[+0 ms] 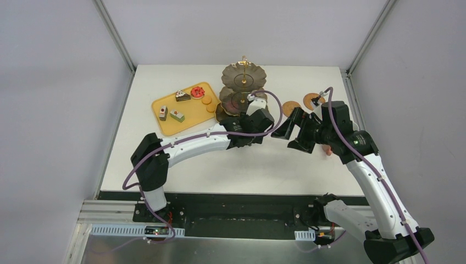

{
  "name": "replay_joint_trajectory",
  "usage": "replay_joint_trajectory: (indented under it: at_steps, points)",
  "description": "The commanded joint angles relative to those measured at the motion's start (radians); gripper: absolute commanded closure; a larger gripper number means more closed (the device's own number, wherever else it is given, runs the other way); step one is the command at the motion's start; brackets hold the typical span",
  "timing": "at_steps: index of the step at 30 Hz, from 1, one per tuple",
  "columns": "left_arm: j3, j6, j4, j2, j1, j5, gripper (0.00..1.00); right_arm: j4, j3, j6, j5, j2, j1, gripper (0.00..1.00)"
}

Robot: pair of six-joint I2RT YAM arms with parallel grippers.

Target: Serve the afternoon tea

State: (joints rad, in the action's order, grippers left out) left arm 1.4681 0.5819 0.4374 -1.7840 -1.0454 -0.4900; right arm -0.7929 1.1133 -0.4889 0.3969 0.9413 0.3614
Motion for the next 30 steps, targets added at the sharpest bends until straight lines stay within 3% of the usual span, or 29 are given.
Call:
replay_joint_trajectory:
  at_steps: [1,10,19,25,30]
  points:
    - [-0.019,-0.019,0.017,0.115,0.007,0.018,0.54,0.022,-0.012,-0.006,-0.006,-0.013,-0.004,0.01]
    - [-0.011,-0.009,0.141,0.201,0.007,0.092,0.53,0.036,-0.013,-0.005,-0.003,-0.001,-0.004,0.01]
    - [-0.036,0.019,0.388,0.356,0.020,0.155,0.54,0.073,-0.035,-0.012,-0.004,0.012,-0.006,0.01]
    - [-0.111,0.043,0.496,0.531,0.154,0.190,0.53,0.079,-0.010,0.010,-0.004,0.045,-0.006,0.01]
    - [-0.072,0.004,0.556,0.601,0.263,0.156,0.50,0.081,0.000,0.019,0.007,0.062,-0.006,0.01]
